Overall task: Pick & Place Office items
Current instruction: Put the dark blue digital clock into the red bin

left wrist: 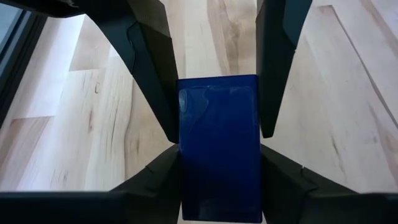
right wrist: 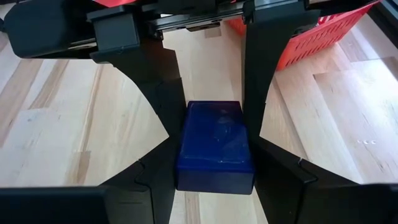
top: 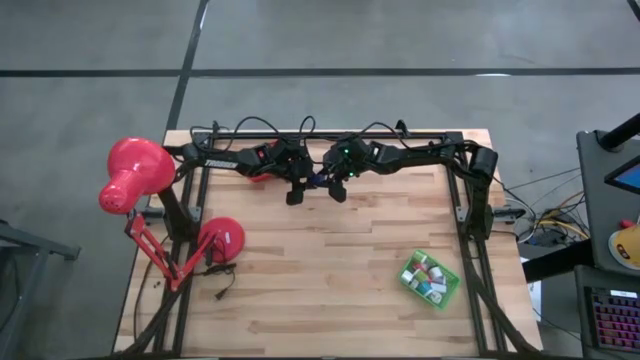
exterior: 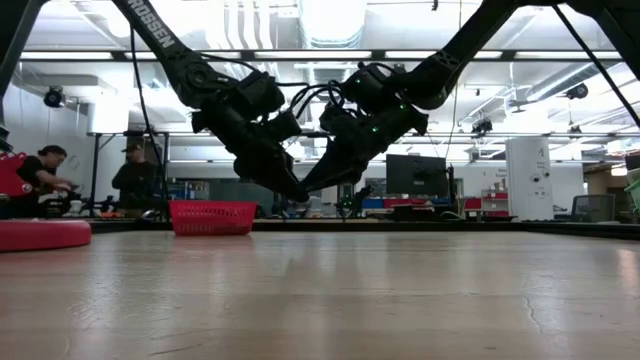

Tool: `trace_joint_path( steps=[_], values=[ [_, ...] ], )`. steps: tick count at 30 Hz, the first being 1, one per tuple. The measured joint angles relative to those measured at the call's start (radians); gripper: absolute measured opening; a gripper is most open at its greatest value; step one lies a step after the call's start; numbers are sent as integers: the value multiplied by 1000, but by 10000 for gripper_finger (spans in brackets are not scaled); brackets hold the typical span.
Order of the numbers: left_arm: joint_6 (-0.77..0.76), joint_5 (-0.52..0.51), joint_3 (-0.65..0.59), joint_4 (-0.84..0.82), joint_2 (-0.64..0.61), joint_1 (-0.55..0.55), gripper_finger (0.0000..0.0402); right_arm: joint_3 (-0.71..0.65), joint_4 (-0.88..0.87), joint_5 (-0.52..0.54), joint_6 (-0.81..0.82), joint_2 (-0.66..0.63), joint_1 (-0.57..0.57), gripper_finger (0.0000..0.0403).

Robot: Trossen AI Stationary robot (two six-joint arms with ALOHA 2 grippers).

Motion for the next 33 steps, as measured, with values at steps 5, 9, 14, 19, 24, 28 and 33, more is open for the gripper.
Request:
trace_joint_path(
  steps=[5, 9, 14, 19, 24, 28, 33],
  values=[
    [-3, 0, 0, 0, 0, 0, 164, 0, -1, 0, 2, 0, 0, 176],
    [-3, 0, 0, 0, 0, 0, 164, 0, -2, 0, 2, 0, 0, 176],
    [-3, 0, -1, -1, 0, 0, 165, -1, 1, 2, 6, 0, 6, 176],
    [-3, 0, -1, -4, 0, 0, 165, 4, -3, 6, 7, 1, 16, 176],
    [1, 1, -1, -6, -1, 0, 165, 13, -9, 5, 7, 1, 22, 195],
    [0, 0, -1, -7, -1, 0, 165, 13, -6, 3, 7, 1, 23, 218],
    [0, -3, -1, -9, -1, 0, 165, 13, -6, 0, 10, 1, 23, 251]
  ],
)
